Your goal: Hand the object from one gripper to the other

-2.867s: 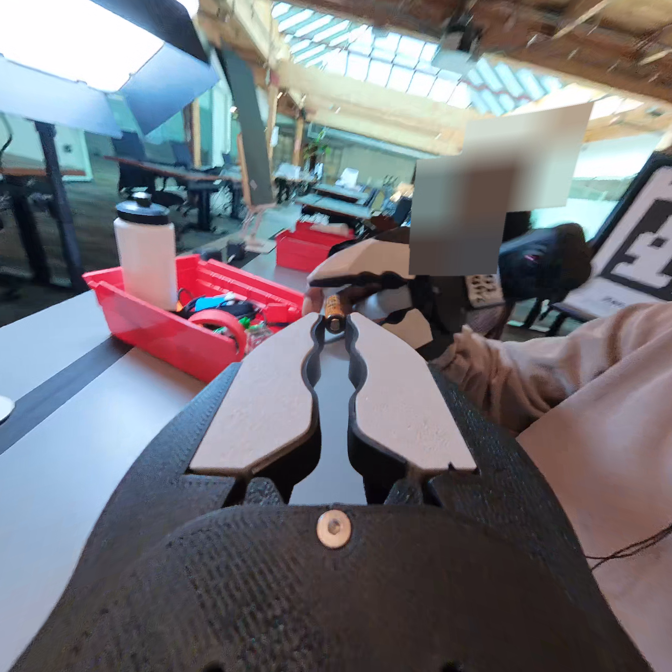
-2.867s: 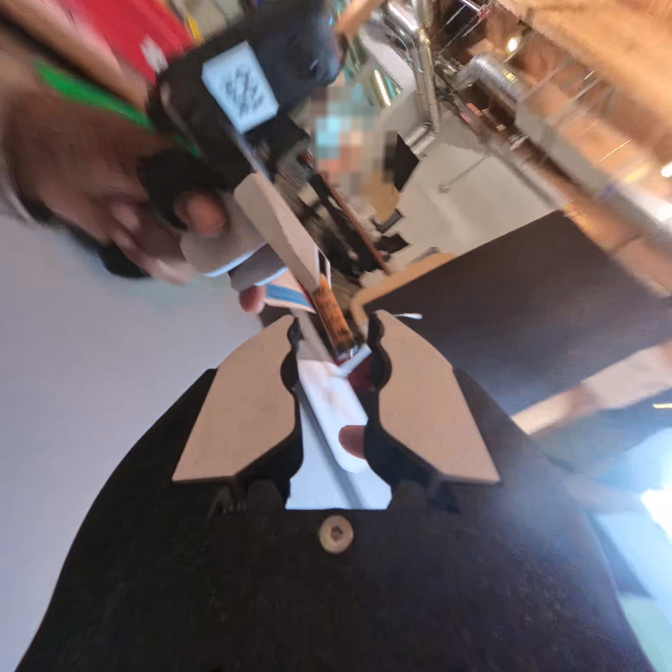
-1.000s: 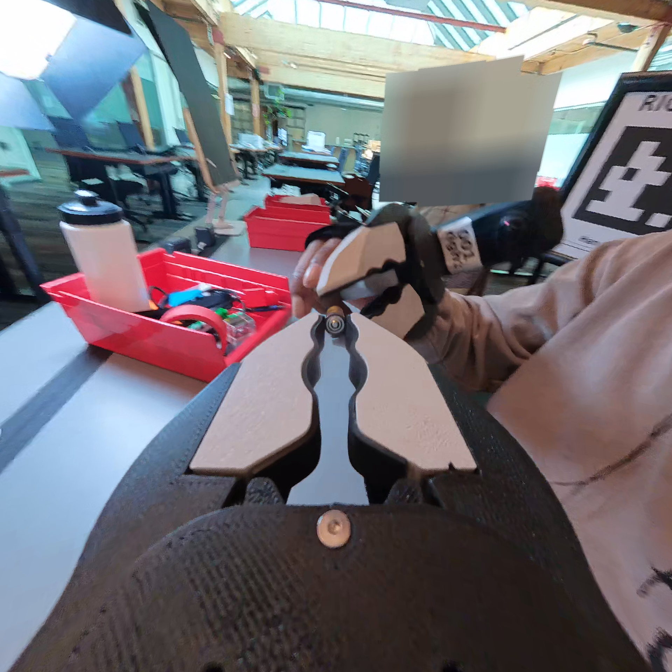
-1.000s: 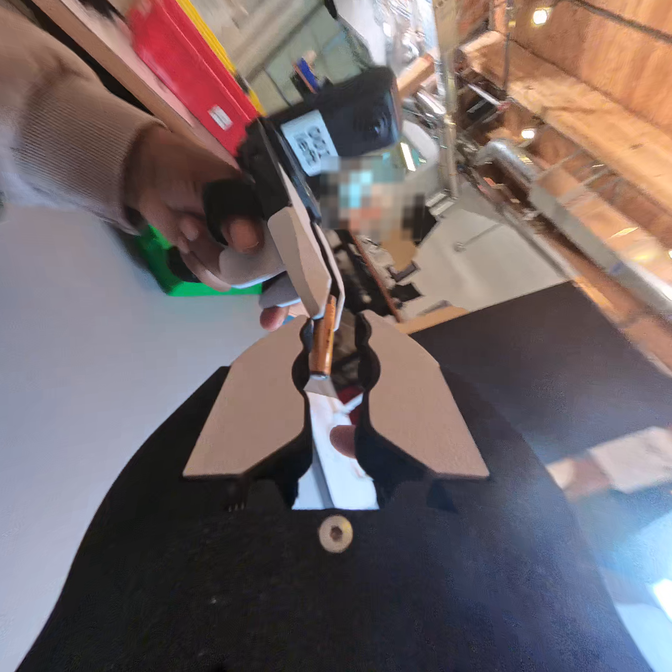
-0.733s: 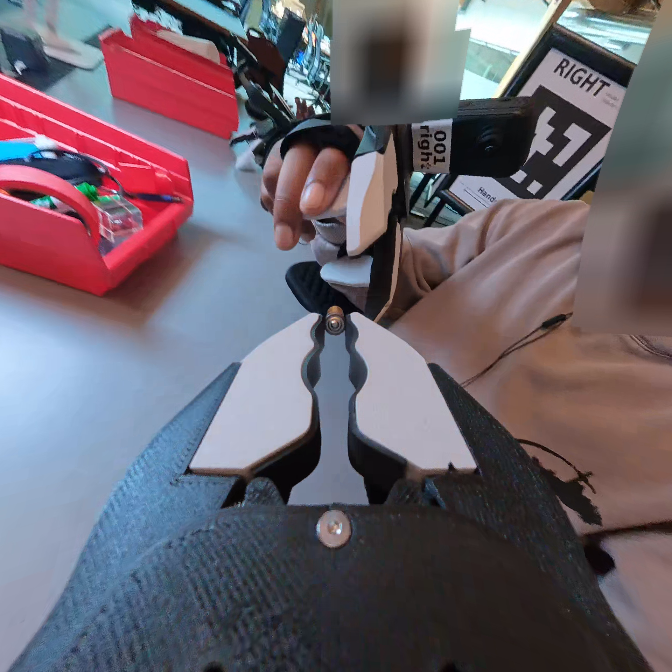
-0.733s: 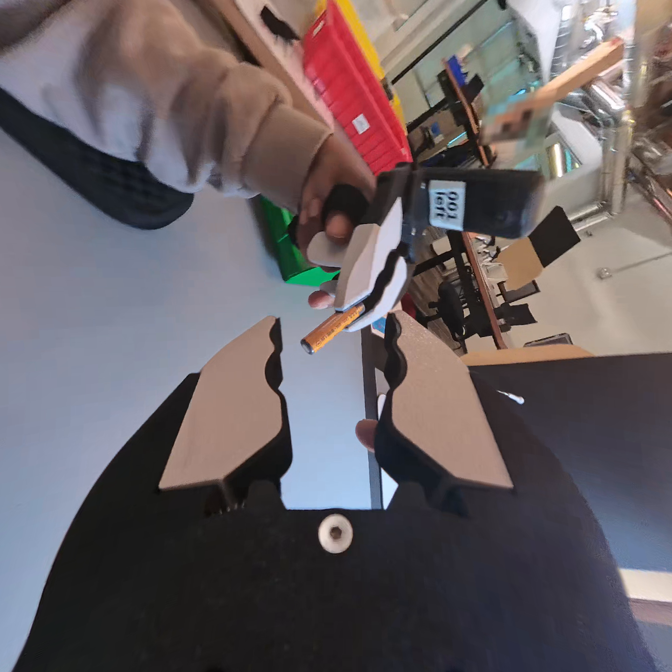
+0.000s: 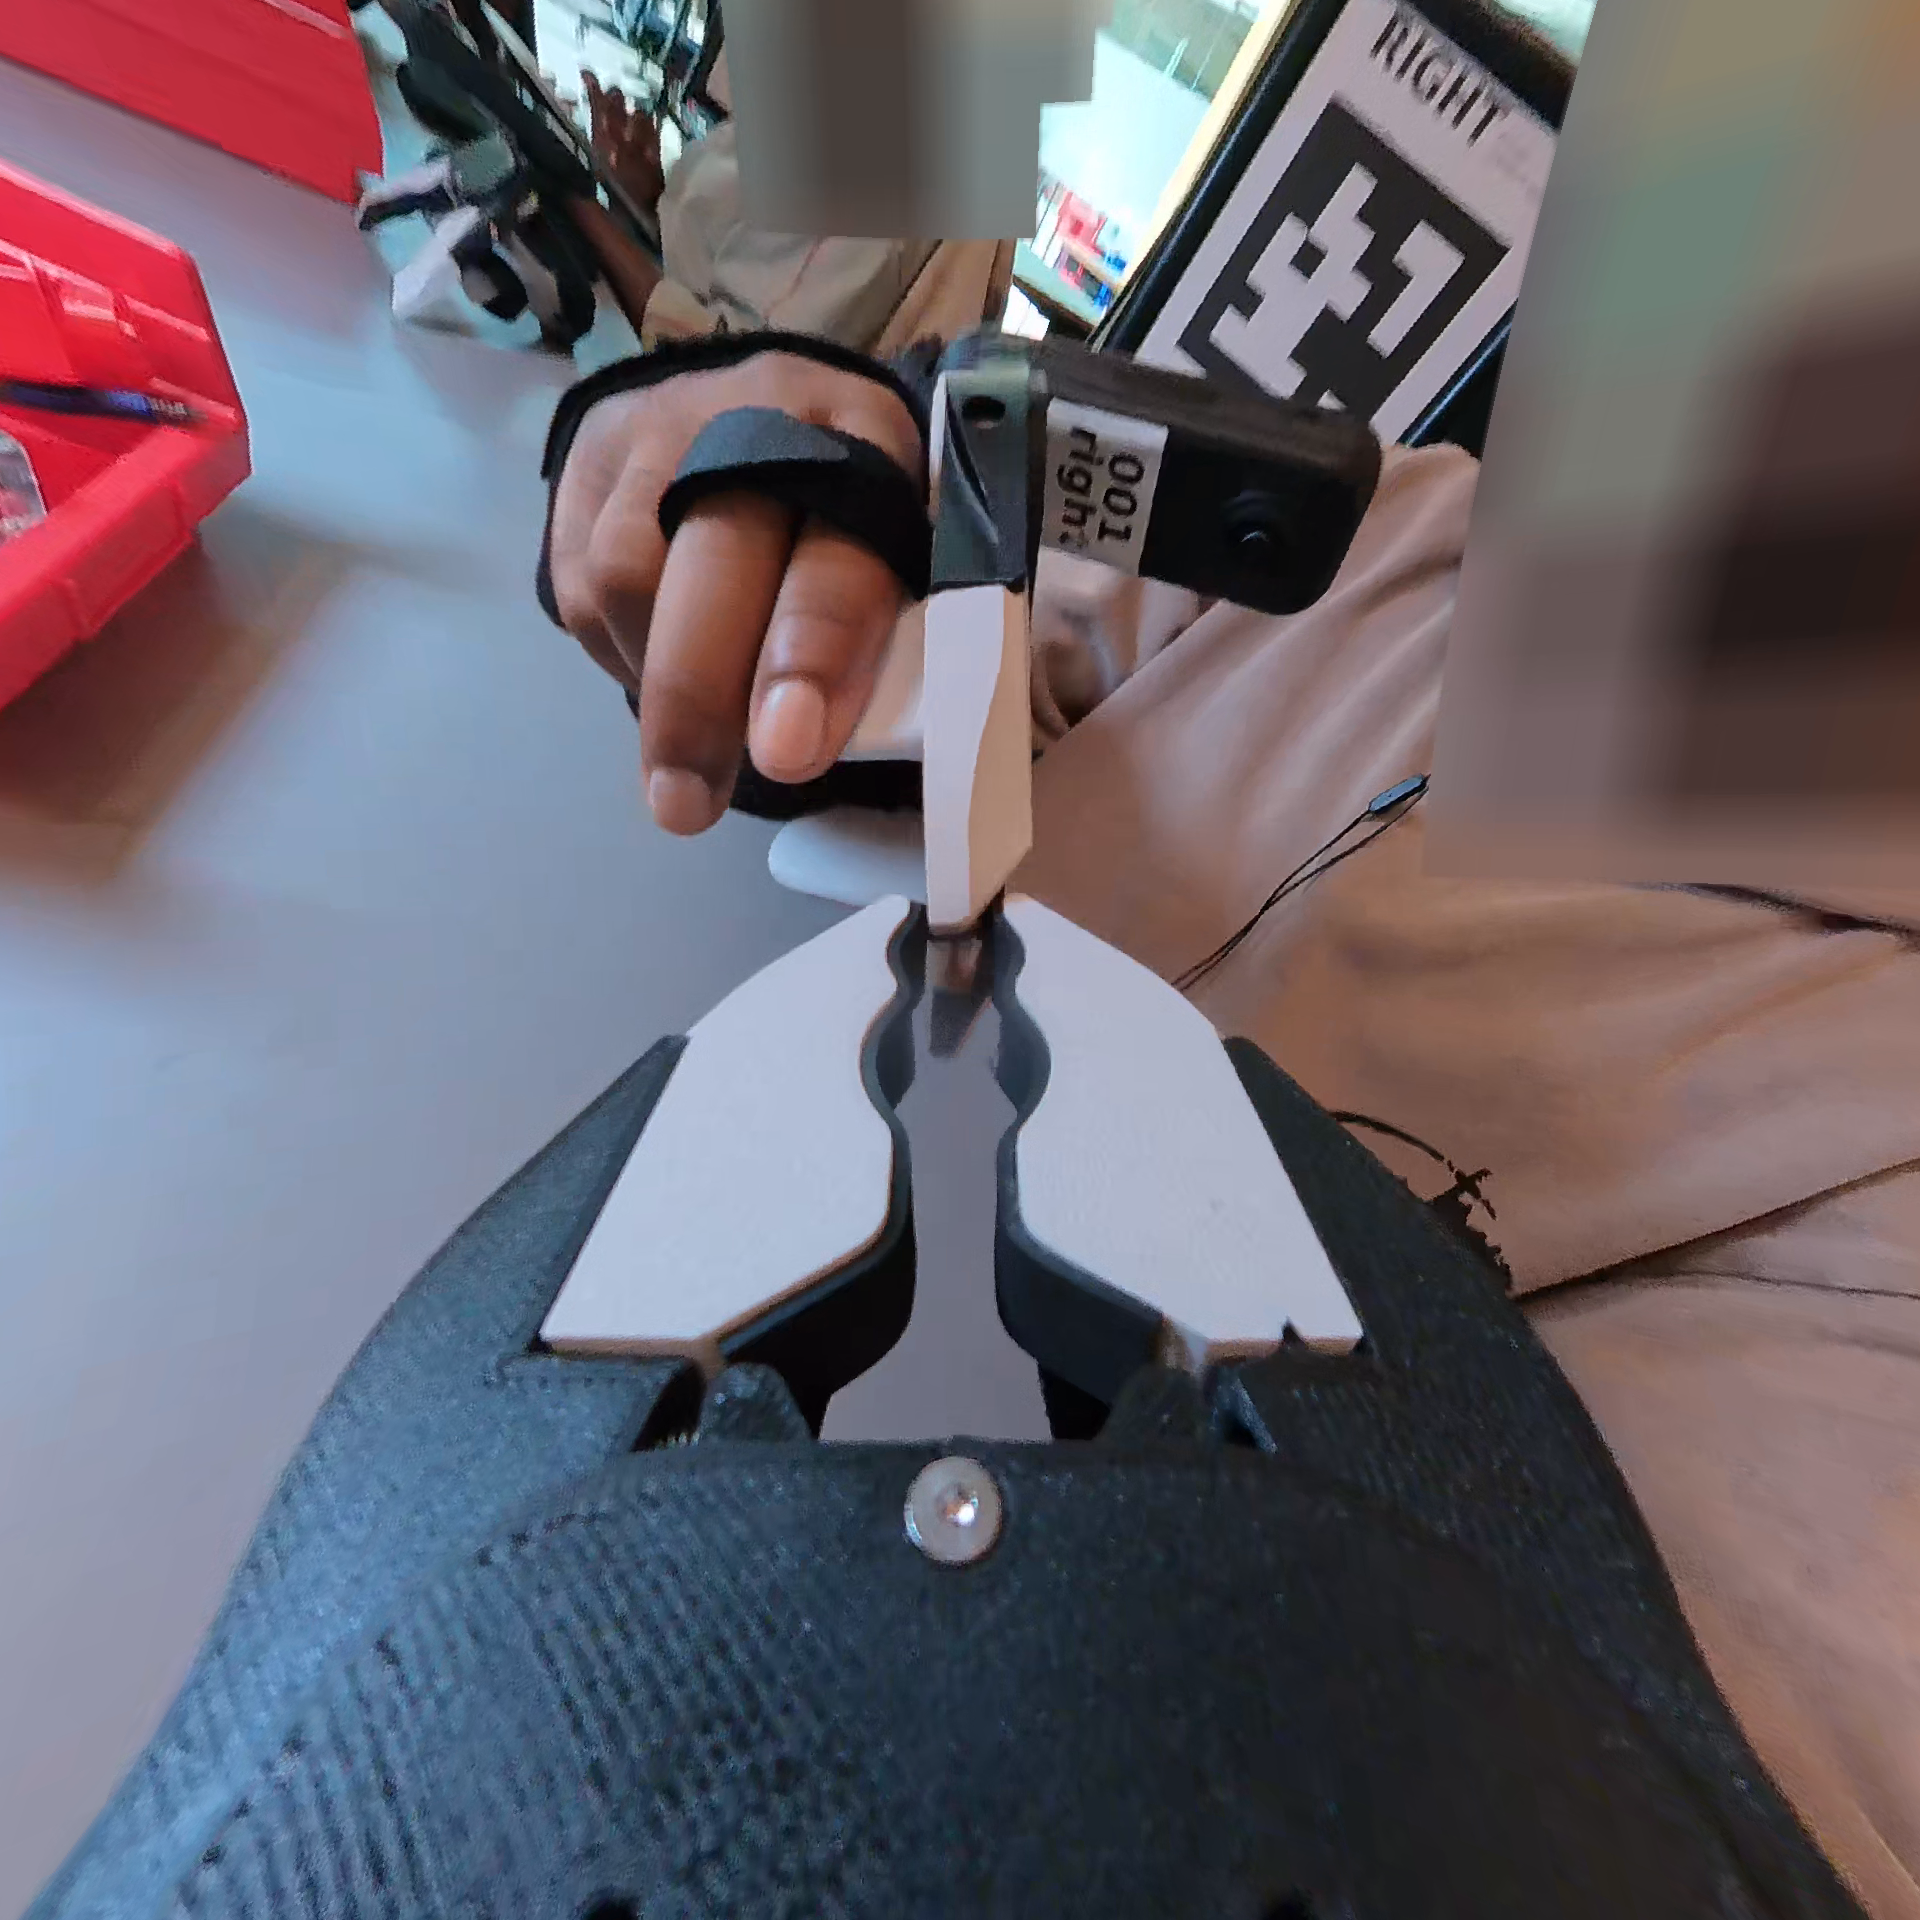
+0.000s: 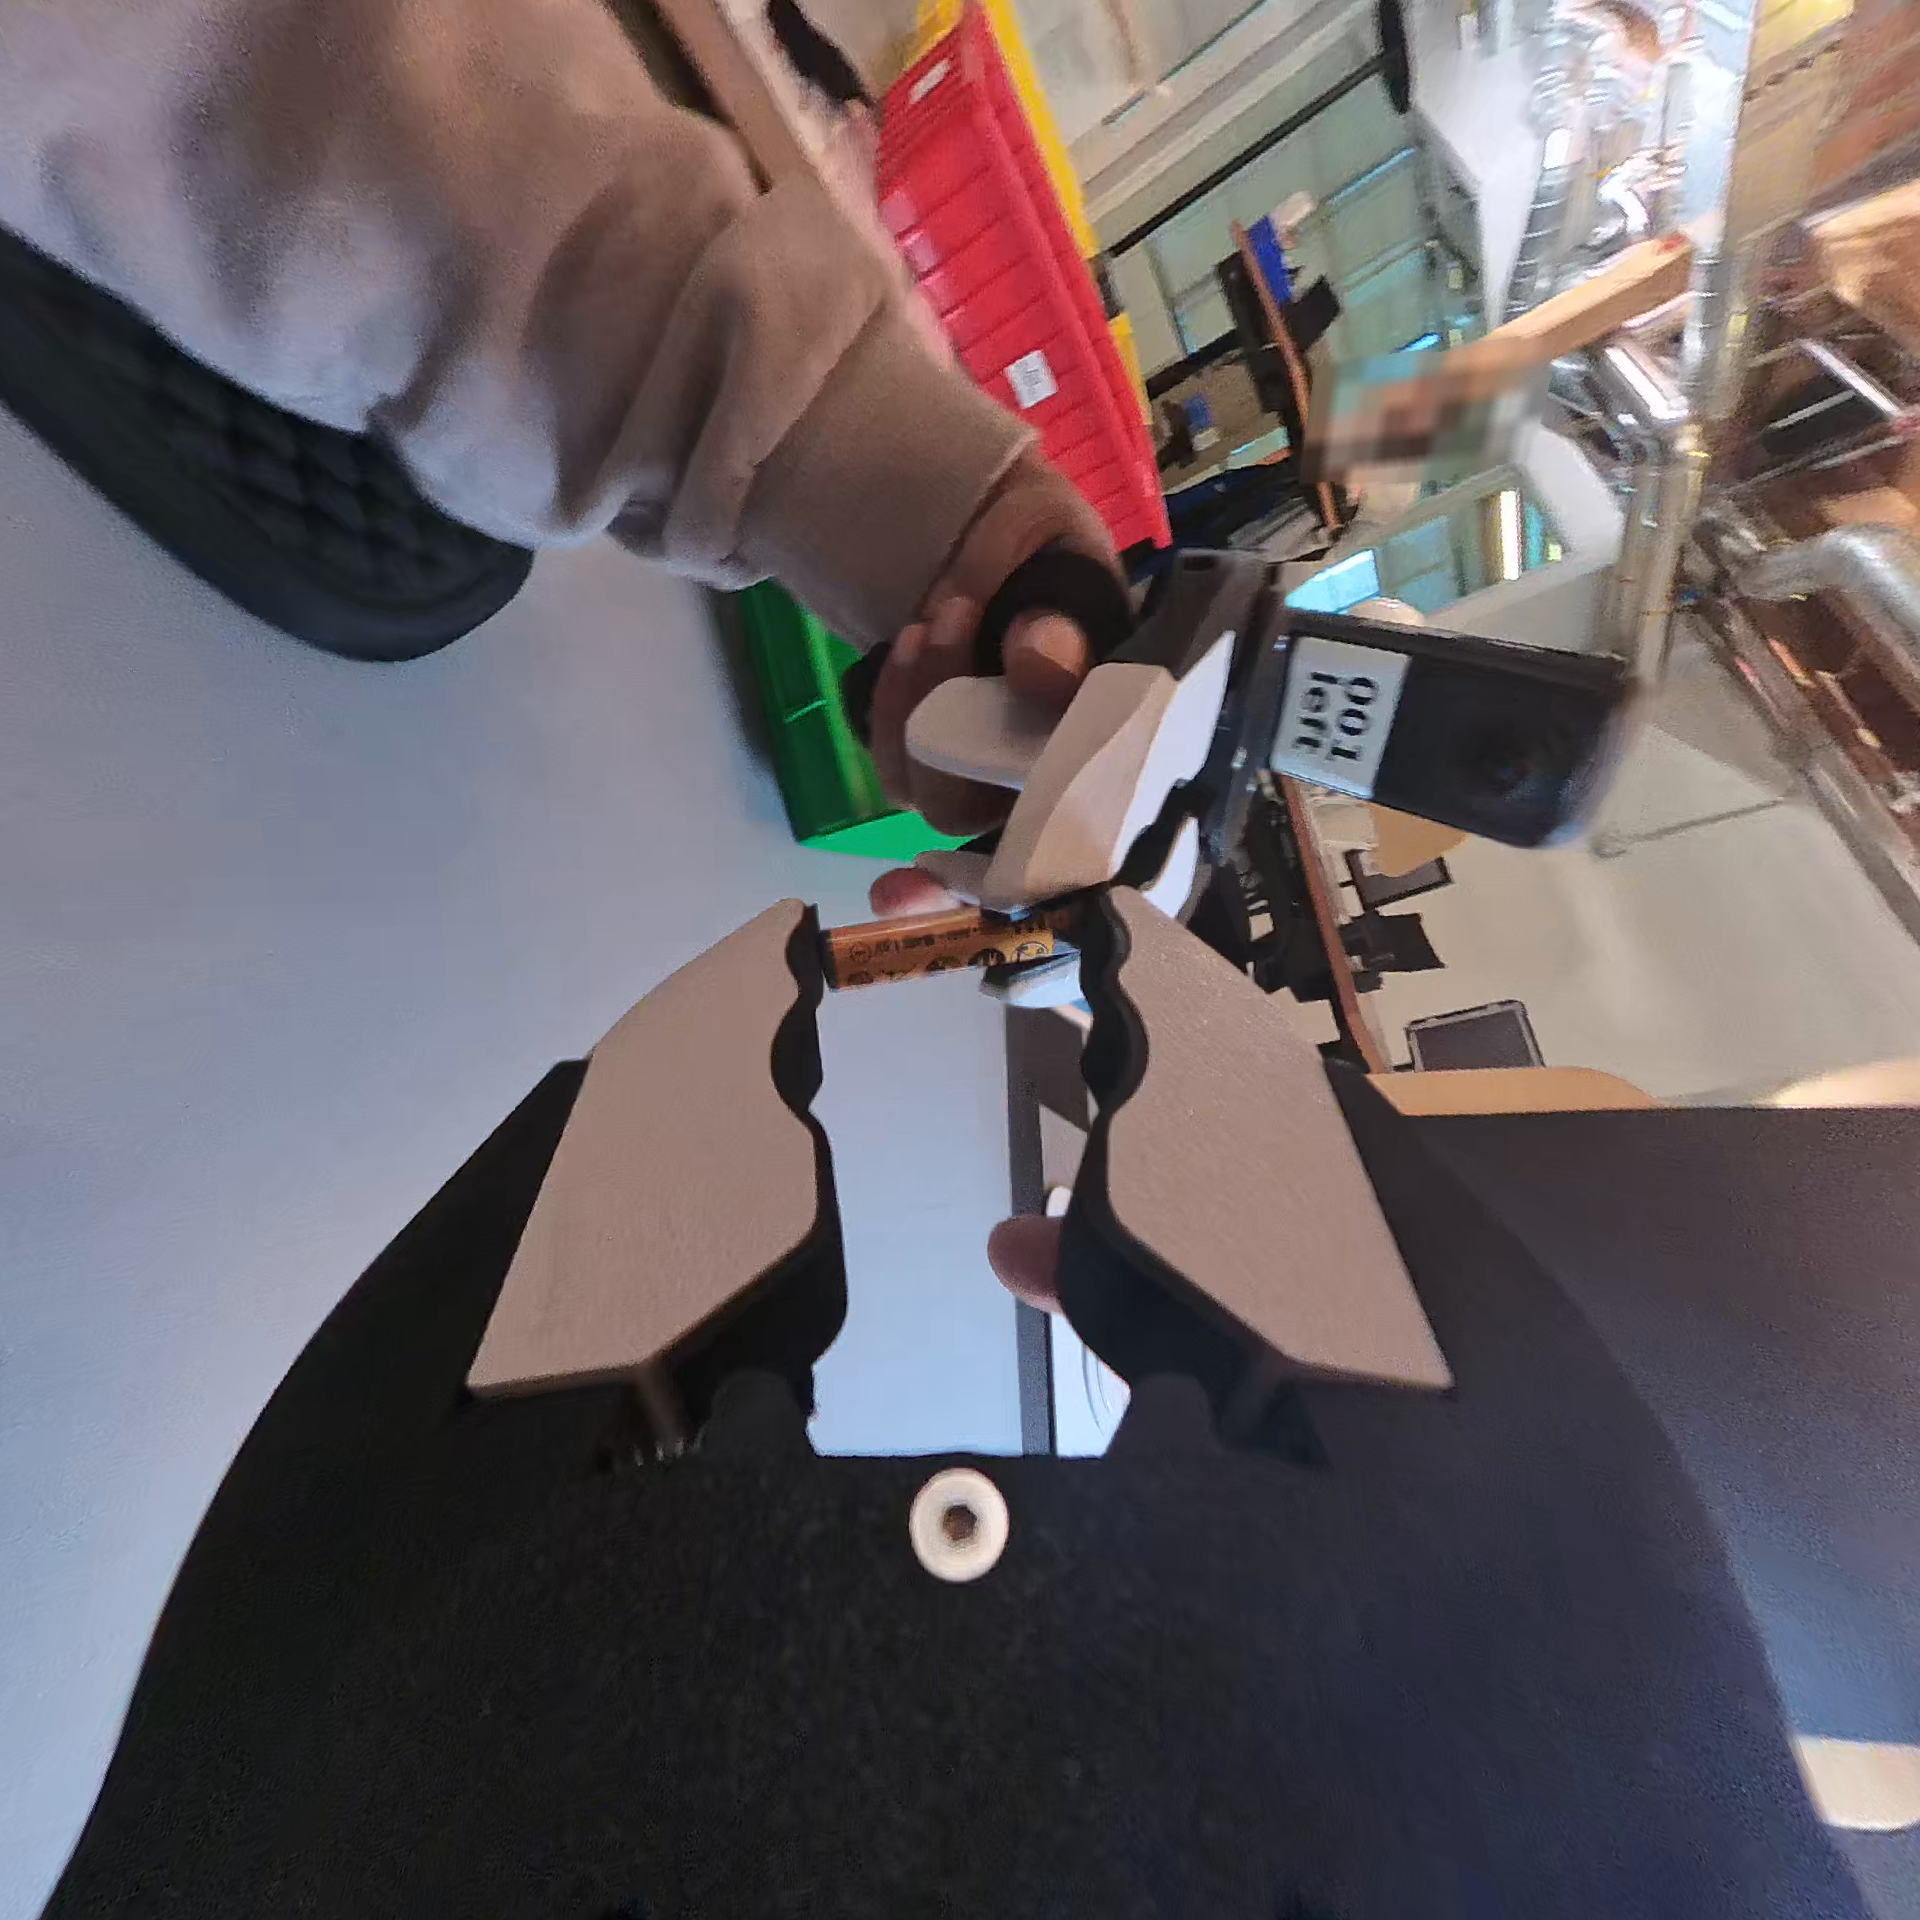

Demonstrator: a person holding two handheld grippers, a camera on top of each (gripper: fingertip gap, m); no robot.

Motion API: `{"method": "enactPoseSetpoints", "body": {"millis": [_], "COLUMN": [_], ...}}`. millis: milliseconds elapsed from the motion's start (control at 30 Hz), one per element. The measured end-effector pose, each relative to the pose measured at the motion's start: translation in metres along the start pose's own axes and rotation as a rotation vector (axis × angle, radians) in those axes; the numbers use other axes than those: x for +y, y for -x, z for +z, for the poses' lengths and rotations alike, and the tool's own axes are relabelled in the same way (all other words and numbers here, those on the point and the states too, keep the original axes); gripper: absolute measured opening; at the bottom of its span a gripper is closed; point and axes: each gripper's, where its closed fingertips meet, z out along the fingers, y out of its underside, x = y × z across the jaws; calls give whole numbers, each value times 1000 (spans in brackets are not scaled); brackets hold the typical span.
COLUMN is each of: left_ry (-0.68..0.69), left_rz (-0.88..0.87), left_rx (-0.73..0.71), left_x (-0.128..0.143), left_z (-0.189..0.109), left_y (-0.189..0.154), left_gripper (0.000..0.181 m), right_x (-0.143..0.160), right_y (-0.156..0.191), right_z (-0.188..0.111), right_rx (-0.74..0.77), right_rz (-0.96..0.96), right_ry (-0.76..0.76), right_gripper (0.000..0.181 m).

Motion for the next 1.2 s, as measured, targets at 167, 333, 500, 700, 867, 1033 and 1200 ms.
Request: {"method": "enactPoseSetpoints", "body": {"millis": [167,333,500,700,867,1033,1200], "left_ry": [-230,-376,-271,-14,116,161,-6], "left_rz": [43,328,746,1165,1283,1205,784], "left_rx": [-91,-464,-915,-1224,-1231,-1150,-955], "left_x": [-38,-72,-89,-92,-81,-69,-68], "left_z": [-16,-41,-54,-39,-22,-14,-20], "left_y": [8,22,17,14,24,33,36], "left_gripper": [27,38,42,36,31,10,11], "right_x": [9,7,14,13,7,11,17], "right_y": [-45,-87,-105,-98,-79,-69,-88], "right_z": [-13,-39,-51,-45,-35,-27,-41], "right_rx": [205,287,201,14,-206,-335,-134], "right_rz": [150,588,1004,1303,1501,1628,1305], "right_ry": [-50,-259,-404,-438,-439,-452,-515], "right_gripper": [48,48,48,48,48,47,56]}}
